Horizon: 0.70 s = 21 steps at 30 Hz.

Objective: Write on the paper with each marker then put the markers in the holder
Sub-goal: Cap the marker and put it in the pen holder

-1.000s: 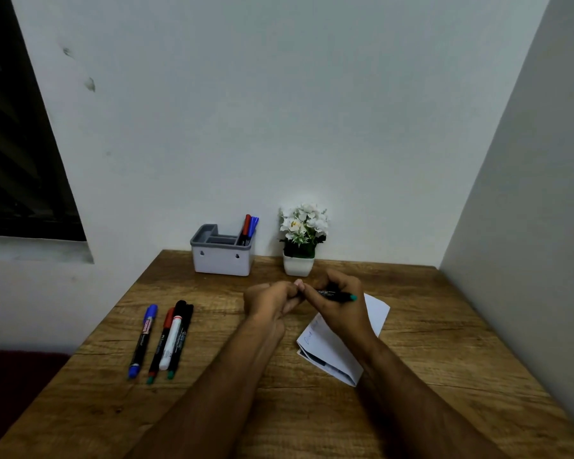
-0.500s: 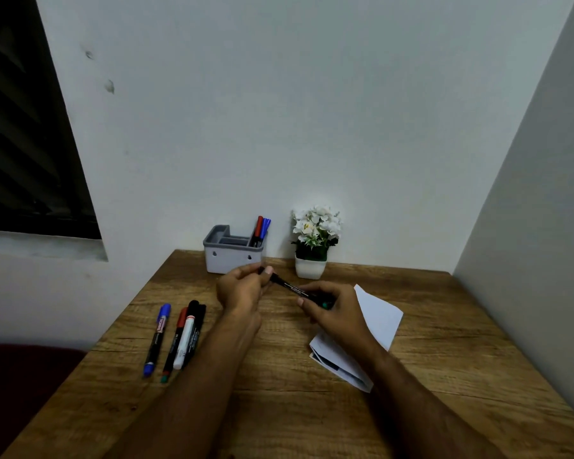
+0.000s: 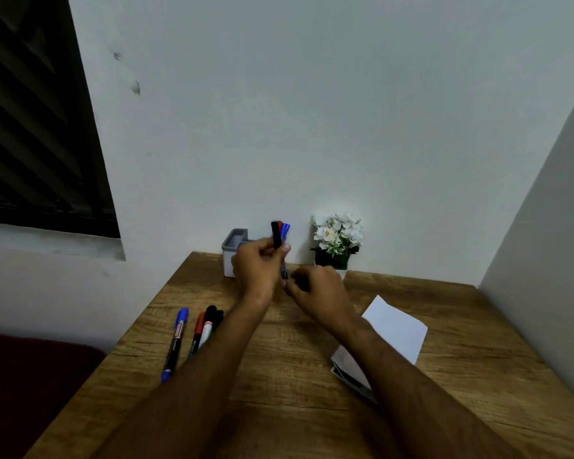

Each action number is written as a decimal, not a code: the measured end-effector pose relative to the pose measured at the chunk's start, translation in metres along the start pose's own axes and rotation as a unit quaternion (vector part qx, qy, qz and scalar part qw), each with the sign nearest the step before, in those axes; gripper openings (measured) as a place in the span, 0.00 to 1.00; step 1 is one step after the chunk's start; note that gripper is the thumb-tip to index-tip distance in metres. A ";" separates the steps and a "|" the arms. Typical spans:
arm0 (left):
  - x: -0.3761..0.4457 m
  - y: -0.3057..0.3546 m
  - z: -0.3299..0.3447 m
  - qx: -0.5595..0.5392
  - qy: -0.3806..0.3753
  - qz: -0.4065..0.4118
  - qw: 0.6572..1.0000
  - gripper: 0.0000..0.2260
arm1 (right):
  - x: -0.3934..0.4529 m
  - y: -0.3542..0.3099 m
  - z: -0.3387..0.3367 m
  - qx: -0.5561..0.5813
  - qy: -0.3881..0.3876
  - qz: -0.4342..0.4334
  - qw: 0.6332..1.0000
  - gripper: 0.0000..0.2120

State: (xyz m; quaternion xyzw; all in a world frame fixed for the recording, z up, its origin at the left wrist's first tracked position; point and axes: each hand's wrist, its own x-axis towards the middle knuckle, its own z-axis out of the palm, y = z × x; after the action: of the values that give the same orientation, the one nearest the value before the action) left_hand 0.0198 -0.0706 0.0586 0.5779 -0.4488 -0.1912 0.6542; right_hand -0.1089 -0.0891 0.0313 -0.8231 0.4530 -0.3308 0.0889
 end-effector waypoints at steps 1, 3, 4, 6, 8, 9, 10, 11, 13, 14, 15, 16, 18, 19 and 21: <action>0.010 0.005 -0.001 0.015 0.013 0.025 0.999 0.12 | 0.006 0.001 0.001 -0.015 0.001 0.004 1.000 0.15; 0.030 0.012 -0.003 0.040 0.036 0.054 0.997 0.12 | 0.017 0.003 0.003 -0.038 -0.001 0.007 0.999 0.16; 0.039 0.014 -0.003 0.044 0.041 0.058 0.996 0.12 | 0.020 0.004 0.004 -0.044 -0.006 0.006 0.999 0.16; 0.056 0.016 0.001 0.043 0.046 0.057 0.996 0.13 | 0.023 0.007 0.008 -0.048 -0.025 0.005 0.999 0.15; 0.070 0.016 0.007 0.047 0.048 0.058 0.996 0.14 | 0.022 0.010 0.010 -0.047 -0.039 0.002 0.998 0.13; 0.076 0.016 0.011 0.049 0.046 0.061 0.996 0.14 | 0.022 0.013 0.011 -0.047 -0.041 0.001 0.998 0.13; 0.081 0.015 0.014 0.052 0.042 0.064 0.996 0.14 | 0.021 0.014 0.010 -0.047 -0.042 0.000 0.998 0.13; 0.086 0.015 0.019 0.054 0.037 0.066 0.996 0.14 | 0.021 0.018 0.010 -0.050 -0.044 0.001 0.998 0.13; 0.094 0.009 0.027 0.066 0.027 0.064 0.995 0.13 | 0.021 0.024 0.011 -0.052 -0.047 0.005 0.998 0.13; 0.097 0.004 0.032 0.080 0.019 0.061 0.995 0.13 | 0.022 0.027 0.010 -0.046 -0.051 0.009 0.998 0.12; 0.098 -0.001 0.035 0.099 0.010 0.060 0.993 0.12 | 0.021 0.029 0.010 -0.042 -0.053 0.012 0.998 0.12; 0.099 -0.007 0.038 0.119 0.001 0.059 0.991 0.12 | 0.021 0.031 0.010 -0.041 -0.054 0.013 0.998 0.12; 0.099 -0.018 0.041 0.133 -0.014 0.059 0.989 0.11 | 0.021 0.036 0.010 -0.046 -0.056 0.013 0.997 0.12; 0.098 -0.023 0.042 0.131 -0.016 0.058 0.990 0.11 | 0.021 0.038 0.010 -0.049 -0.057 0.014 0.997 0.12; 0.095 -0.028 0.042 0.136 -0.014 0.060 0.989 0.10 | 0.021 0.041 0.010 -0.051 -0.057 0.014 0.997 0.13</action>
State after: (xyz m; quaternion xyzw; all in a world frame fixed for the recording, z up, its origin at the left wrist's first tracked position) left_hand 0.0430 -0.1748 0.0646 0.6305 -0.5135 -0.0971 0.5738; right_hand -0.1229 -0.1306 0.0152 -0.8374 0.4752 -0.2589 0.0770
